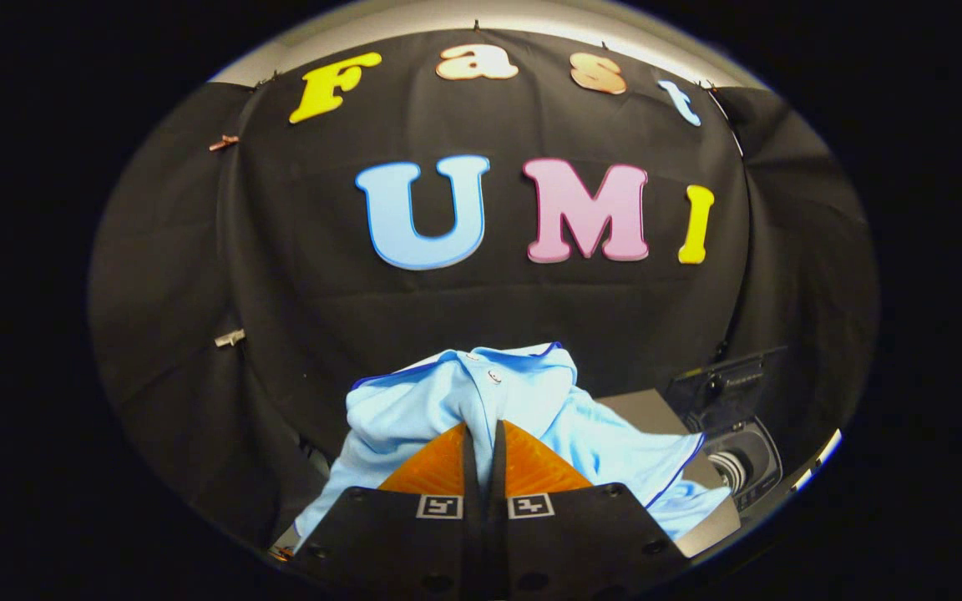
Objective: Put the clothes into the washing machine and then close the washing machine lid.
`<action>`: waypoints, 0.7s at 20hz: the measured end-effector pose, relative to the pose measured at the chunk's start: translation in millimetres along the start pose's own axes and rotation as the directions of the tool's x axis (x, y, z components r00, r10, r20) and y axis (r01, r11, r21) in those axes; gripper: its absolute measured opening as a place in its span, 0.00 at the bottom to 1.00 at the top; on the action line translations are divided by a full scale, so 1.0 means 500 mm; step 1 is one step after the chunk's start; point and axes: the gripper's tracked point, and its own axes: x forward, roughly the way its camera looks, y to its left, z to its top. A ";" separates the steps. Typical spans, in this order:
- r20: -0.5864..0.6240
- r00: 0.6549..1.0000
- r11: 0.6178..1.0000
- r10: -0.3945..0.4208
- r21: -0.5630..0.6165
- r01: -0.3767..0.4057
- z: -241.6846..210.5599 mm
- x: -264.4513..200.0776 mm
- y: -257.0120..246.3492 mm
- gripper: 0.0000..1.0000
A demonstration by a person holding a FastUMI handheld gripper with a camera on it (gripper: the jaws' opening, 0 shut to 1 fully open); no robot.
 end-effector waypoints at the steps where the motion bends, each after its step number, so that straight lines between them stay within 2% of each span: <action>1: 0.047 0.999 1.000 0.007 -0.010 -0.006 0.031 -0.015 0.003 0.05; 2: 0.083 0.996 1.000 0.021 -0.003 -0.021 0.053 -0.031 0.005 0.05; 6: 0.246 0.969 1.000 -0.005 -0.029 0.012 0.162 -0.094 -0.046 0.05; 11: 0.237 0.971 0.999 -0.015 -0.028 0.022 0.161 -0.088 -0.072 0.05; 14: 0.246 0.968 0.998 -0.048 -0.035 0.059 0.166 -0.080 -0.123 0.05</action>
